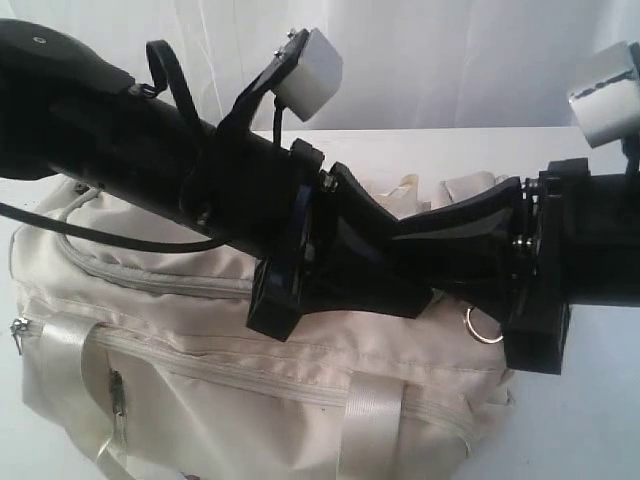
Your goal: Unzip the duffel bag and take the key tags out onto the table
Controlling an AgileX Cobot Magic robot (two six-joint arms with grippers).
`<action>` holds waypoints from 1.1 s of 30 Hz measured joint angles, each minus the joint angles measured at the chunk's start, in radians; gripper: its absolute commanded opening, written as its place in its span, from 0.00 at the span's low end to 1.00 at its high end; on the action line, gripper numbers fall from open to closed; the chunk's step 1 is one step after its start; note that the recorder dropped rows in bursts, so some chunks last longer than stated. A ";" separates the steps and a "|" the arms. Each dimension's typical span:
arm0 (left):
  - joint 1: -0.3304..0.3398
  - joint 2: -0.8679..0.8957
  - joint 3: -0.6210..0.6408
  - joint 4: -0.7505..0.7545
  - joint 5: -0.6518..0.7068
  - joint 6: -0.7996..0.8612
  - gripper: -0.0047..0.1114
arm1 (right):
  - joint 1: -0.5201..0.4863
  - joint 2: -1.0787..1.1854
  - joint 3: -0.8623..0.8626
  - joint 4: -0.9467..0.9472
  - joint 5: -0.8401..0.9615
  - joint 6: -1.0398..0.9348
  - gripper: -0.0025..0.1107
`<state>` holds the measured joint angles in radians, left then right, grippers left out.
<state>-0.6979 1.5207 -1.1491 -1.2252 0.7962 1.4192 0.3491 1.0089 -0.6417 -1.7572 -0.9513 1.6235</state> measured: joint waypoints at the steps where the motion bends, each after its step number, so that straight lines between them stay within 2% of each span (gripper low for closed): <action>1: 0.000 0.000 0.000 -0.002 0.000 0.002 0.48 | 0.000 -0.002 0.000 0.000 0.002 0.000 0.38; 6: 0.000 0.000 0.000 -0.031 -0.002 0.011 0.48 | 0.000 -0.033 -0.020 -0.027 0.078 0.000 0.38; 8: 0.004 0.002 -0.002 -0.060 0.002 0.002 0.48 | 0.006 -0.057 -0.026 -0.024 0.167 0.002 0.38; 10: -0.001 0.004 -0.002 -0.052 0.076 -0.017 0.48 | 0.004 -0.081 -0.037 -0.013 0.354 0.006 0.38; 13: -0.028 0.008 0.002 -0.038 0.204 -0.030 0.48 | 0.000 -0.099 -0.037 -0.003 0.511 0.006 0.38; 17: -0.054 0.008 0.051 -0.030 0.288 -0.041 0.48 | 0.000 -0.104 -0.035 0.003 0.563 0.006 0.38; 22: -0.067 0.008 0.184 -0.129 0.256 -0.041 0.48 | 0.000 -0.104 -0.035 0.004 0.606 0.006 0.39; 26: -0.067 0.010 0.276 -0.360 0.169 0.062 0.48 | 0.000 -0.104 -0.035 0.004 0.649 0.006 0.51; 28: -0.067 0.010 0.294 -0.437 0.153 0.131 0.48 | 0.000 -0.104 -0.035 0.004 0.656 0.016 0.56; 31: -0.086 0.010 0.301 -0.487 0.111 0.177 0.48 | 0.000 -0.104 -0.035 0.006 0.660 0.036 0.56; 33: -0.124 0.010 0.301 -0.495 0.067 0.188 0.48 | 0.000 -0.104 -0.035 0.006 0.661 0.042 0.56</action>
<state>-0.8219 1.5306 -0.8478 -1.7198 0.8628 1.6075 0.3489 0.9052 -0.6764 -1.7513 -0.2906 1.6659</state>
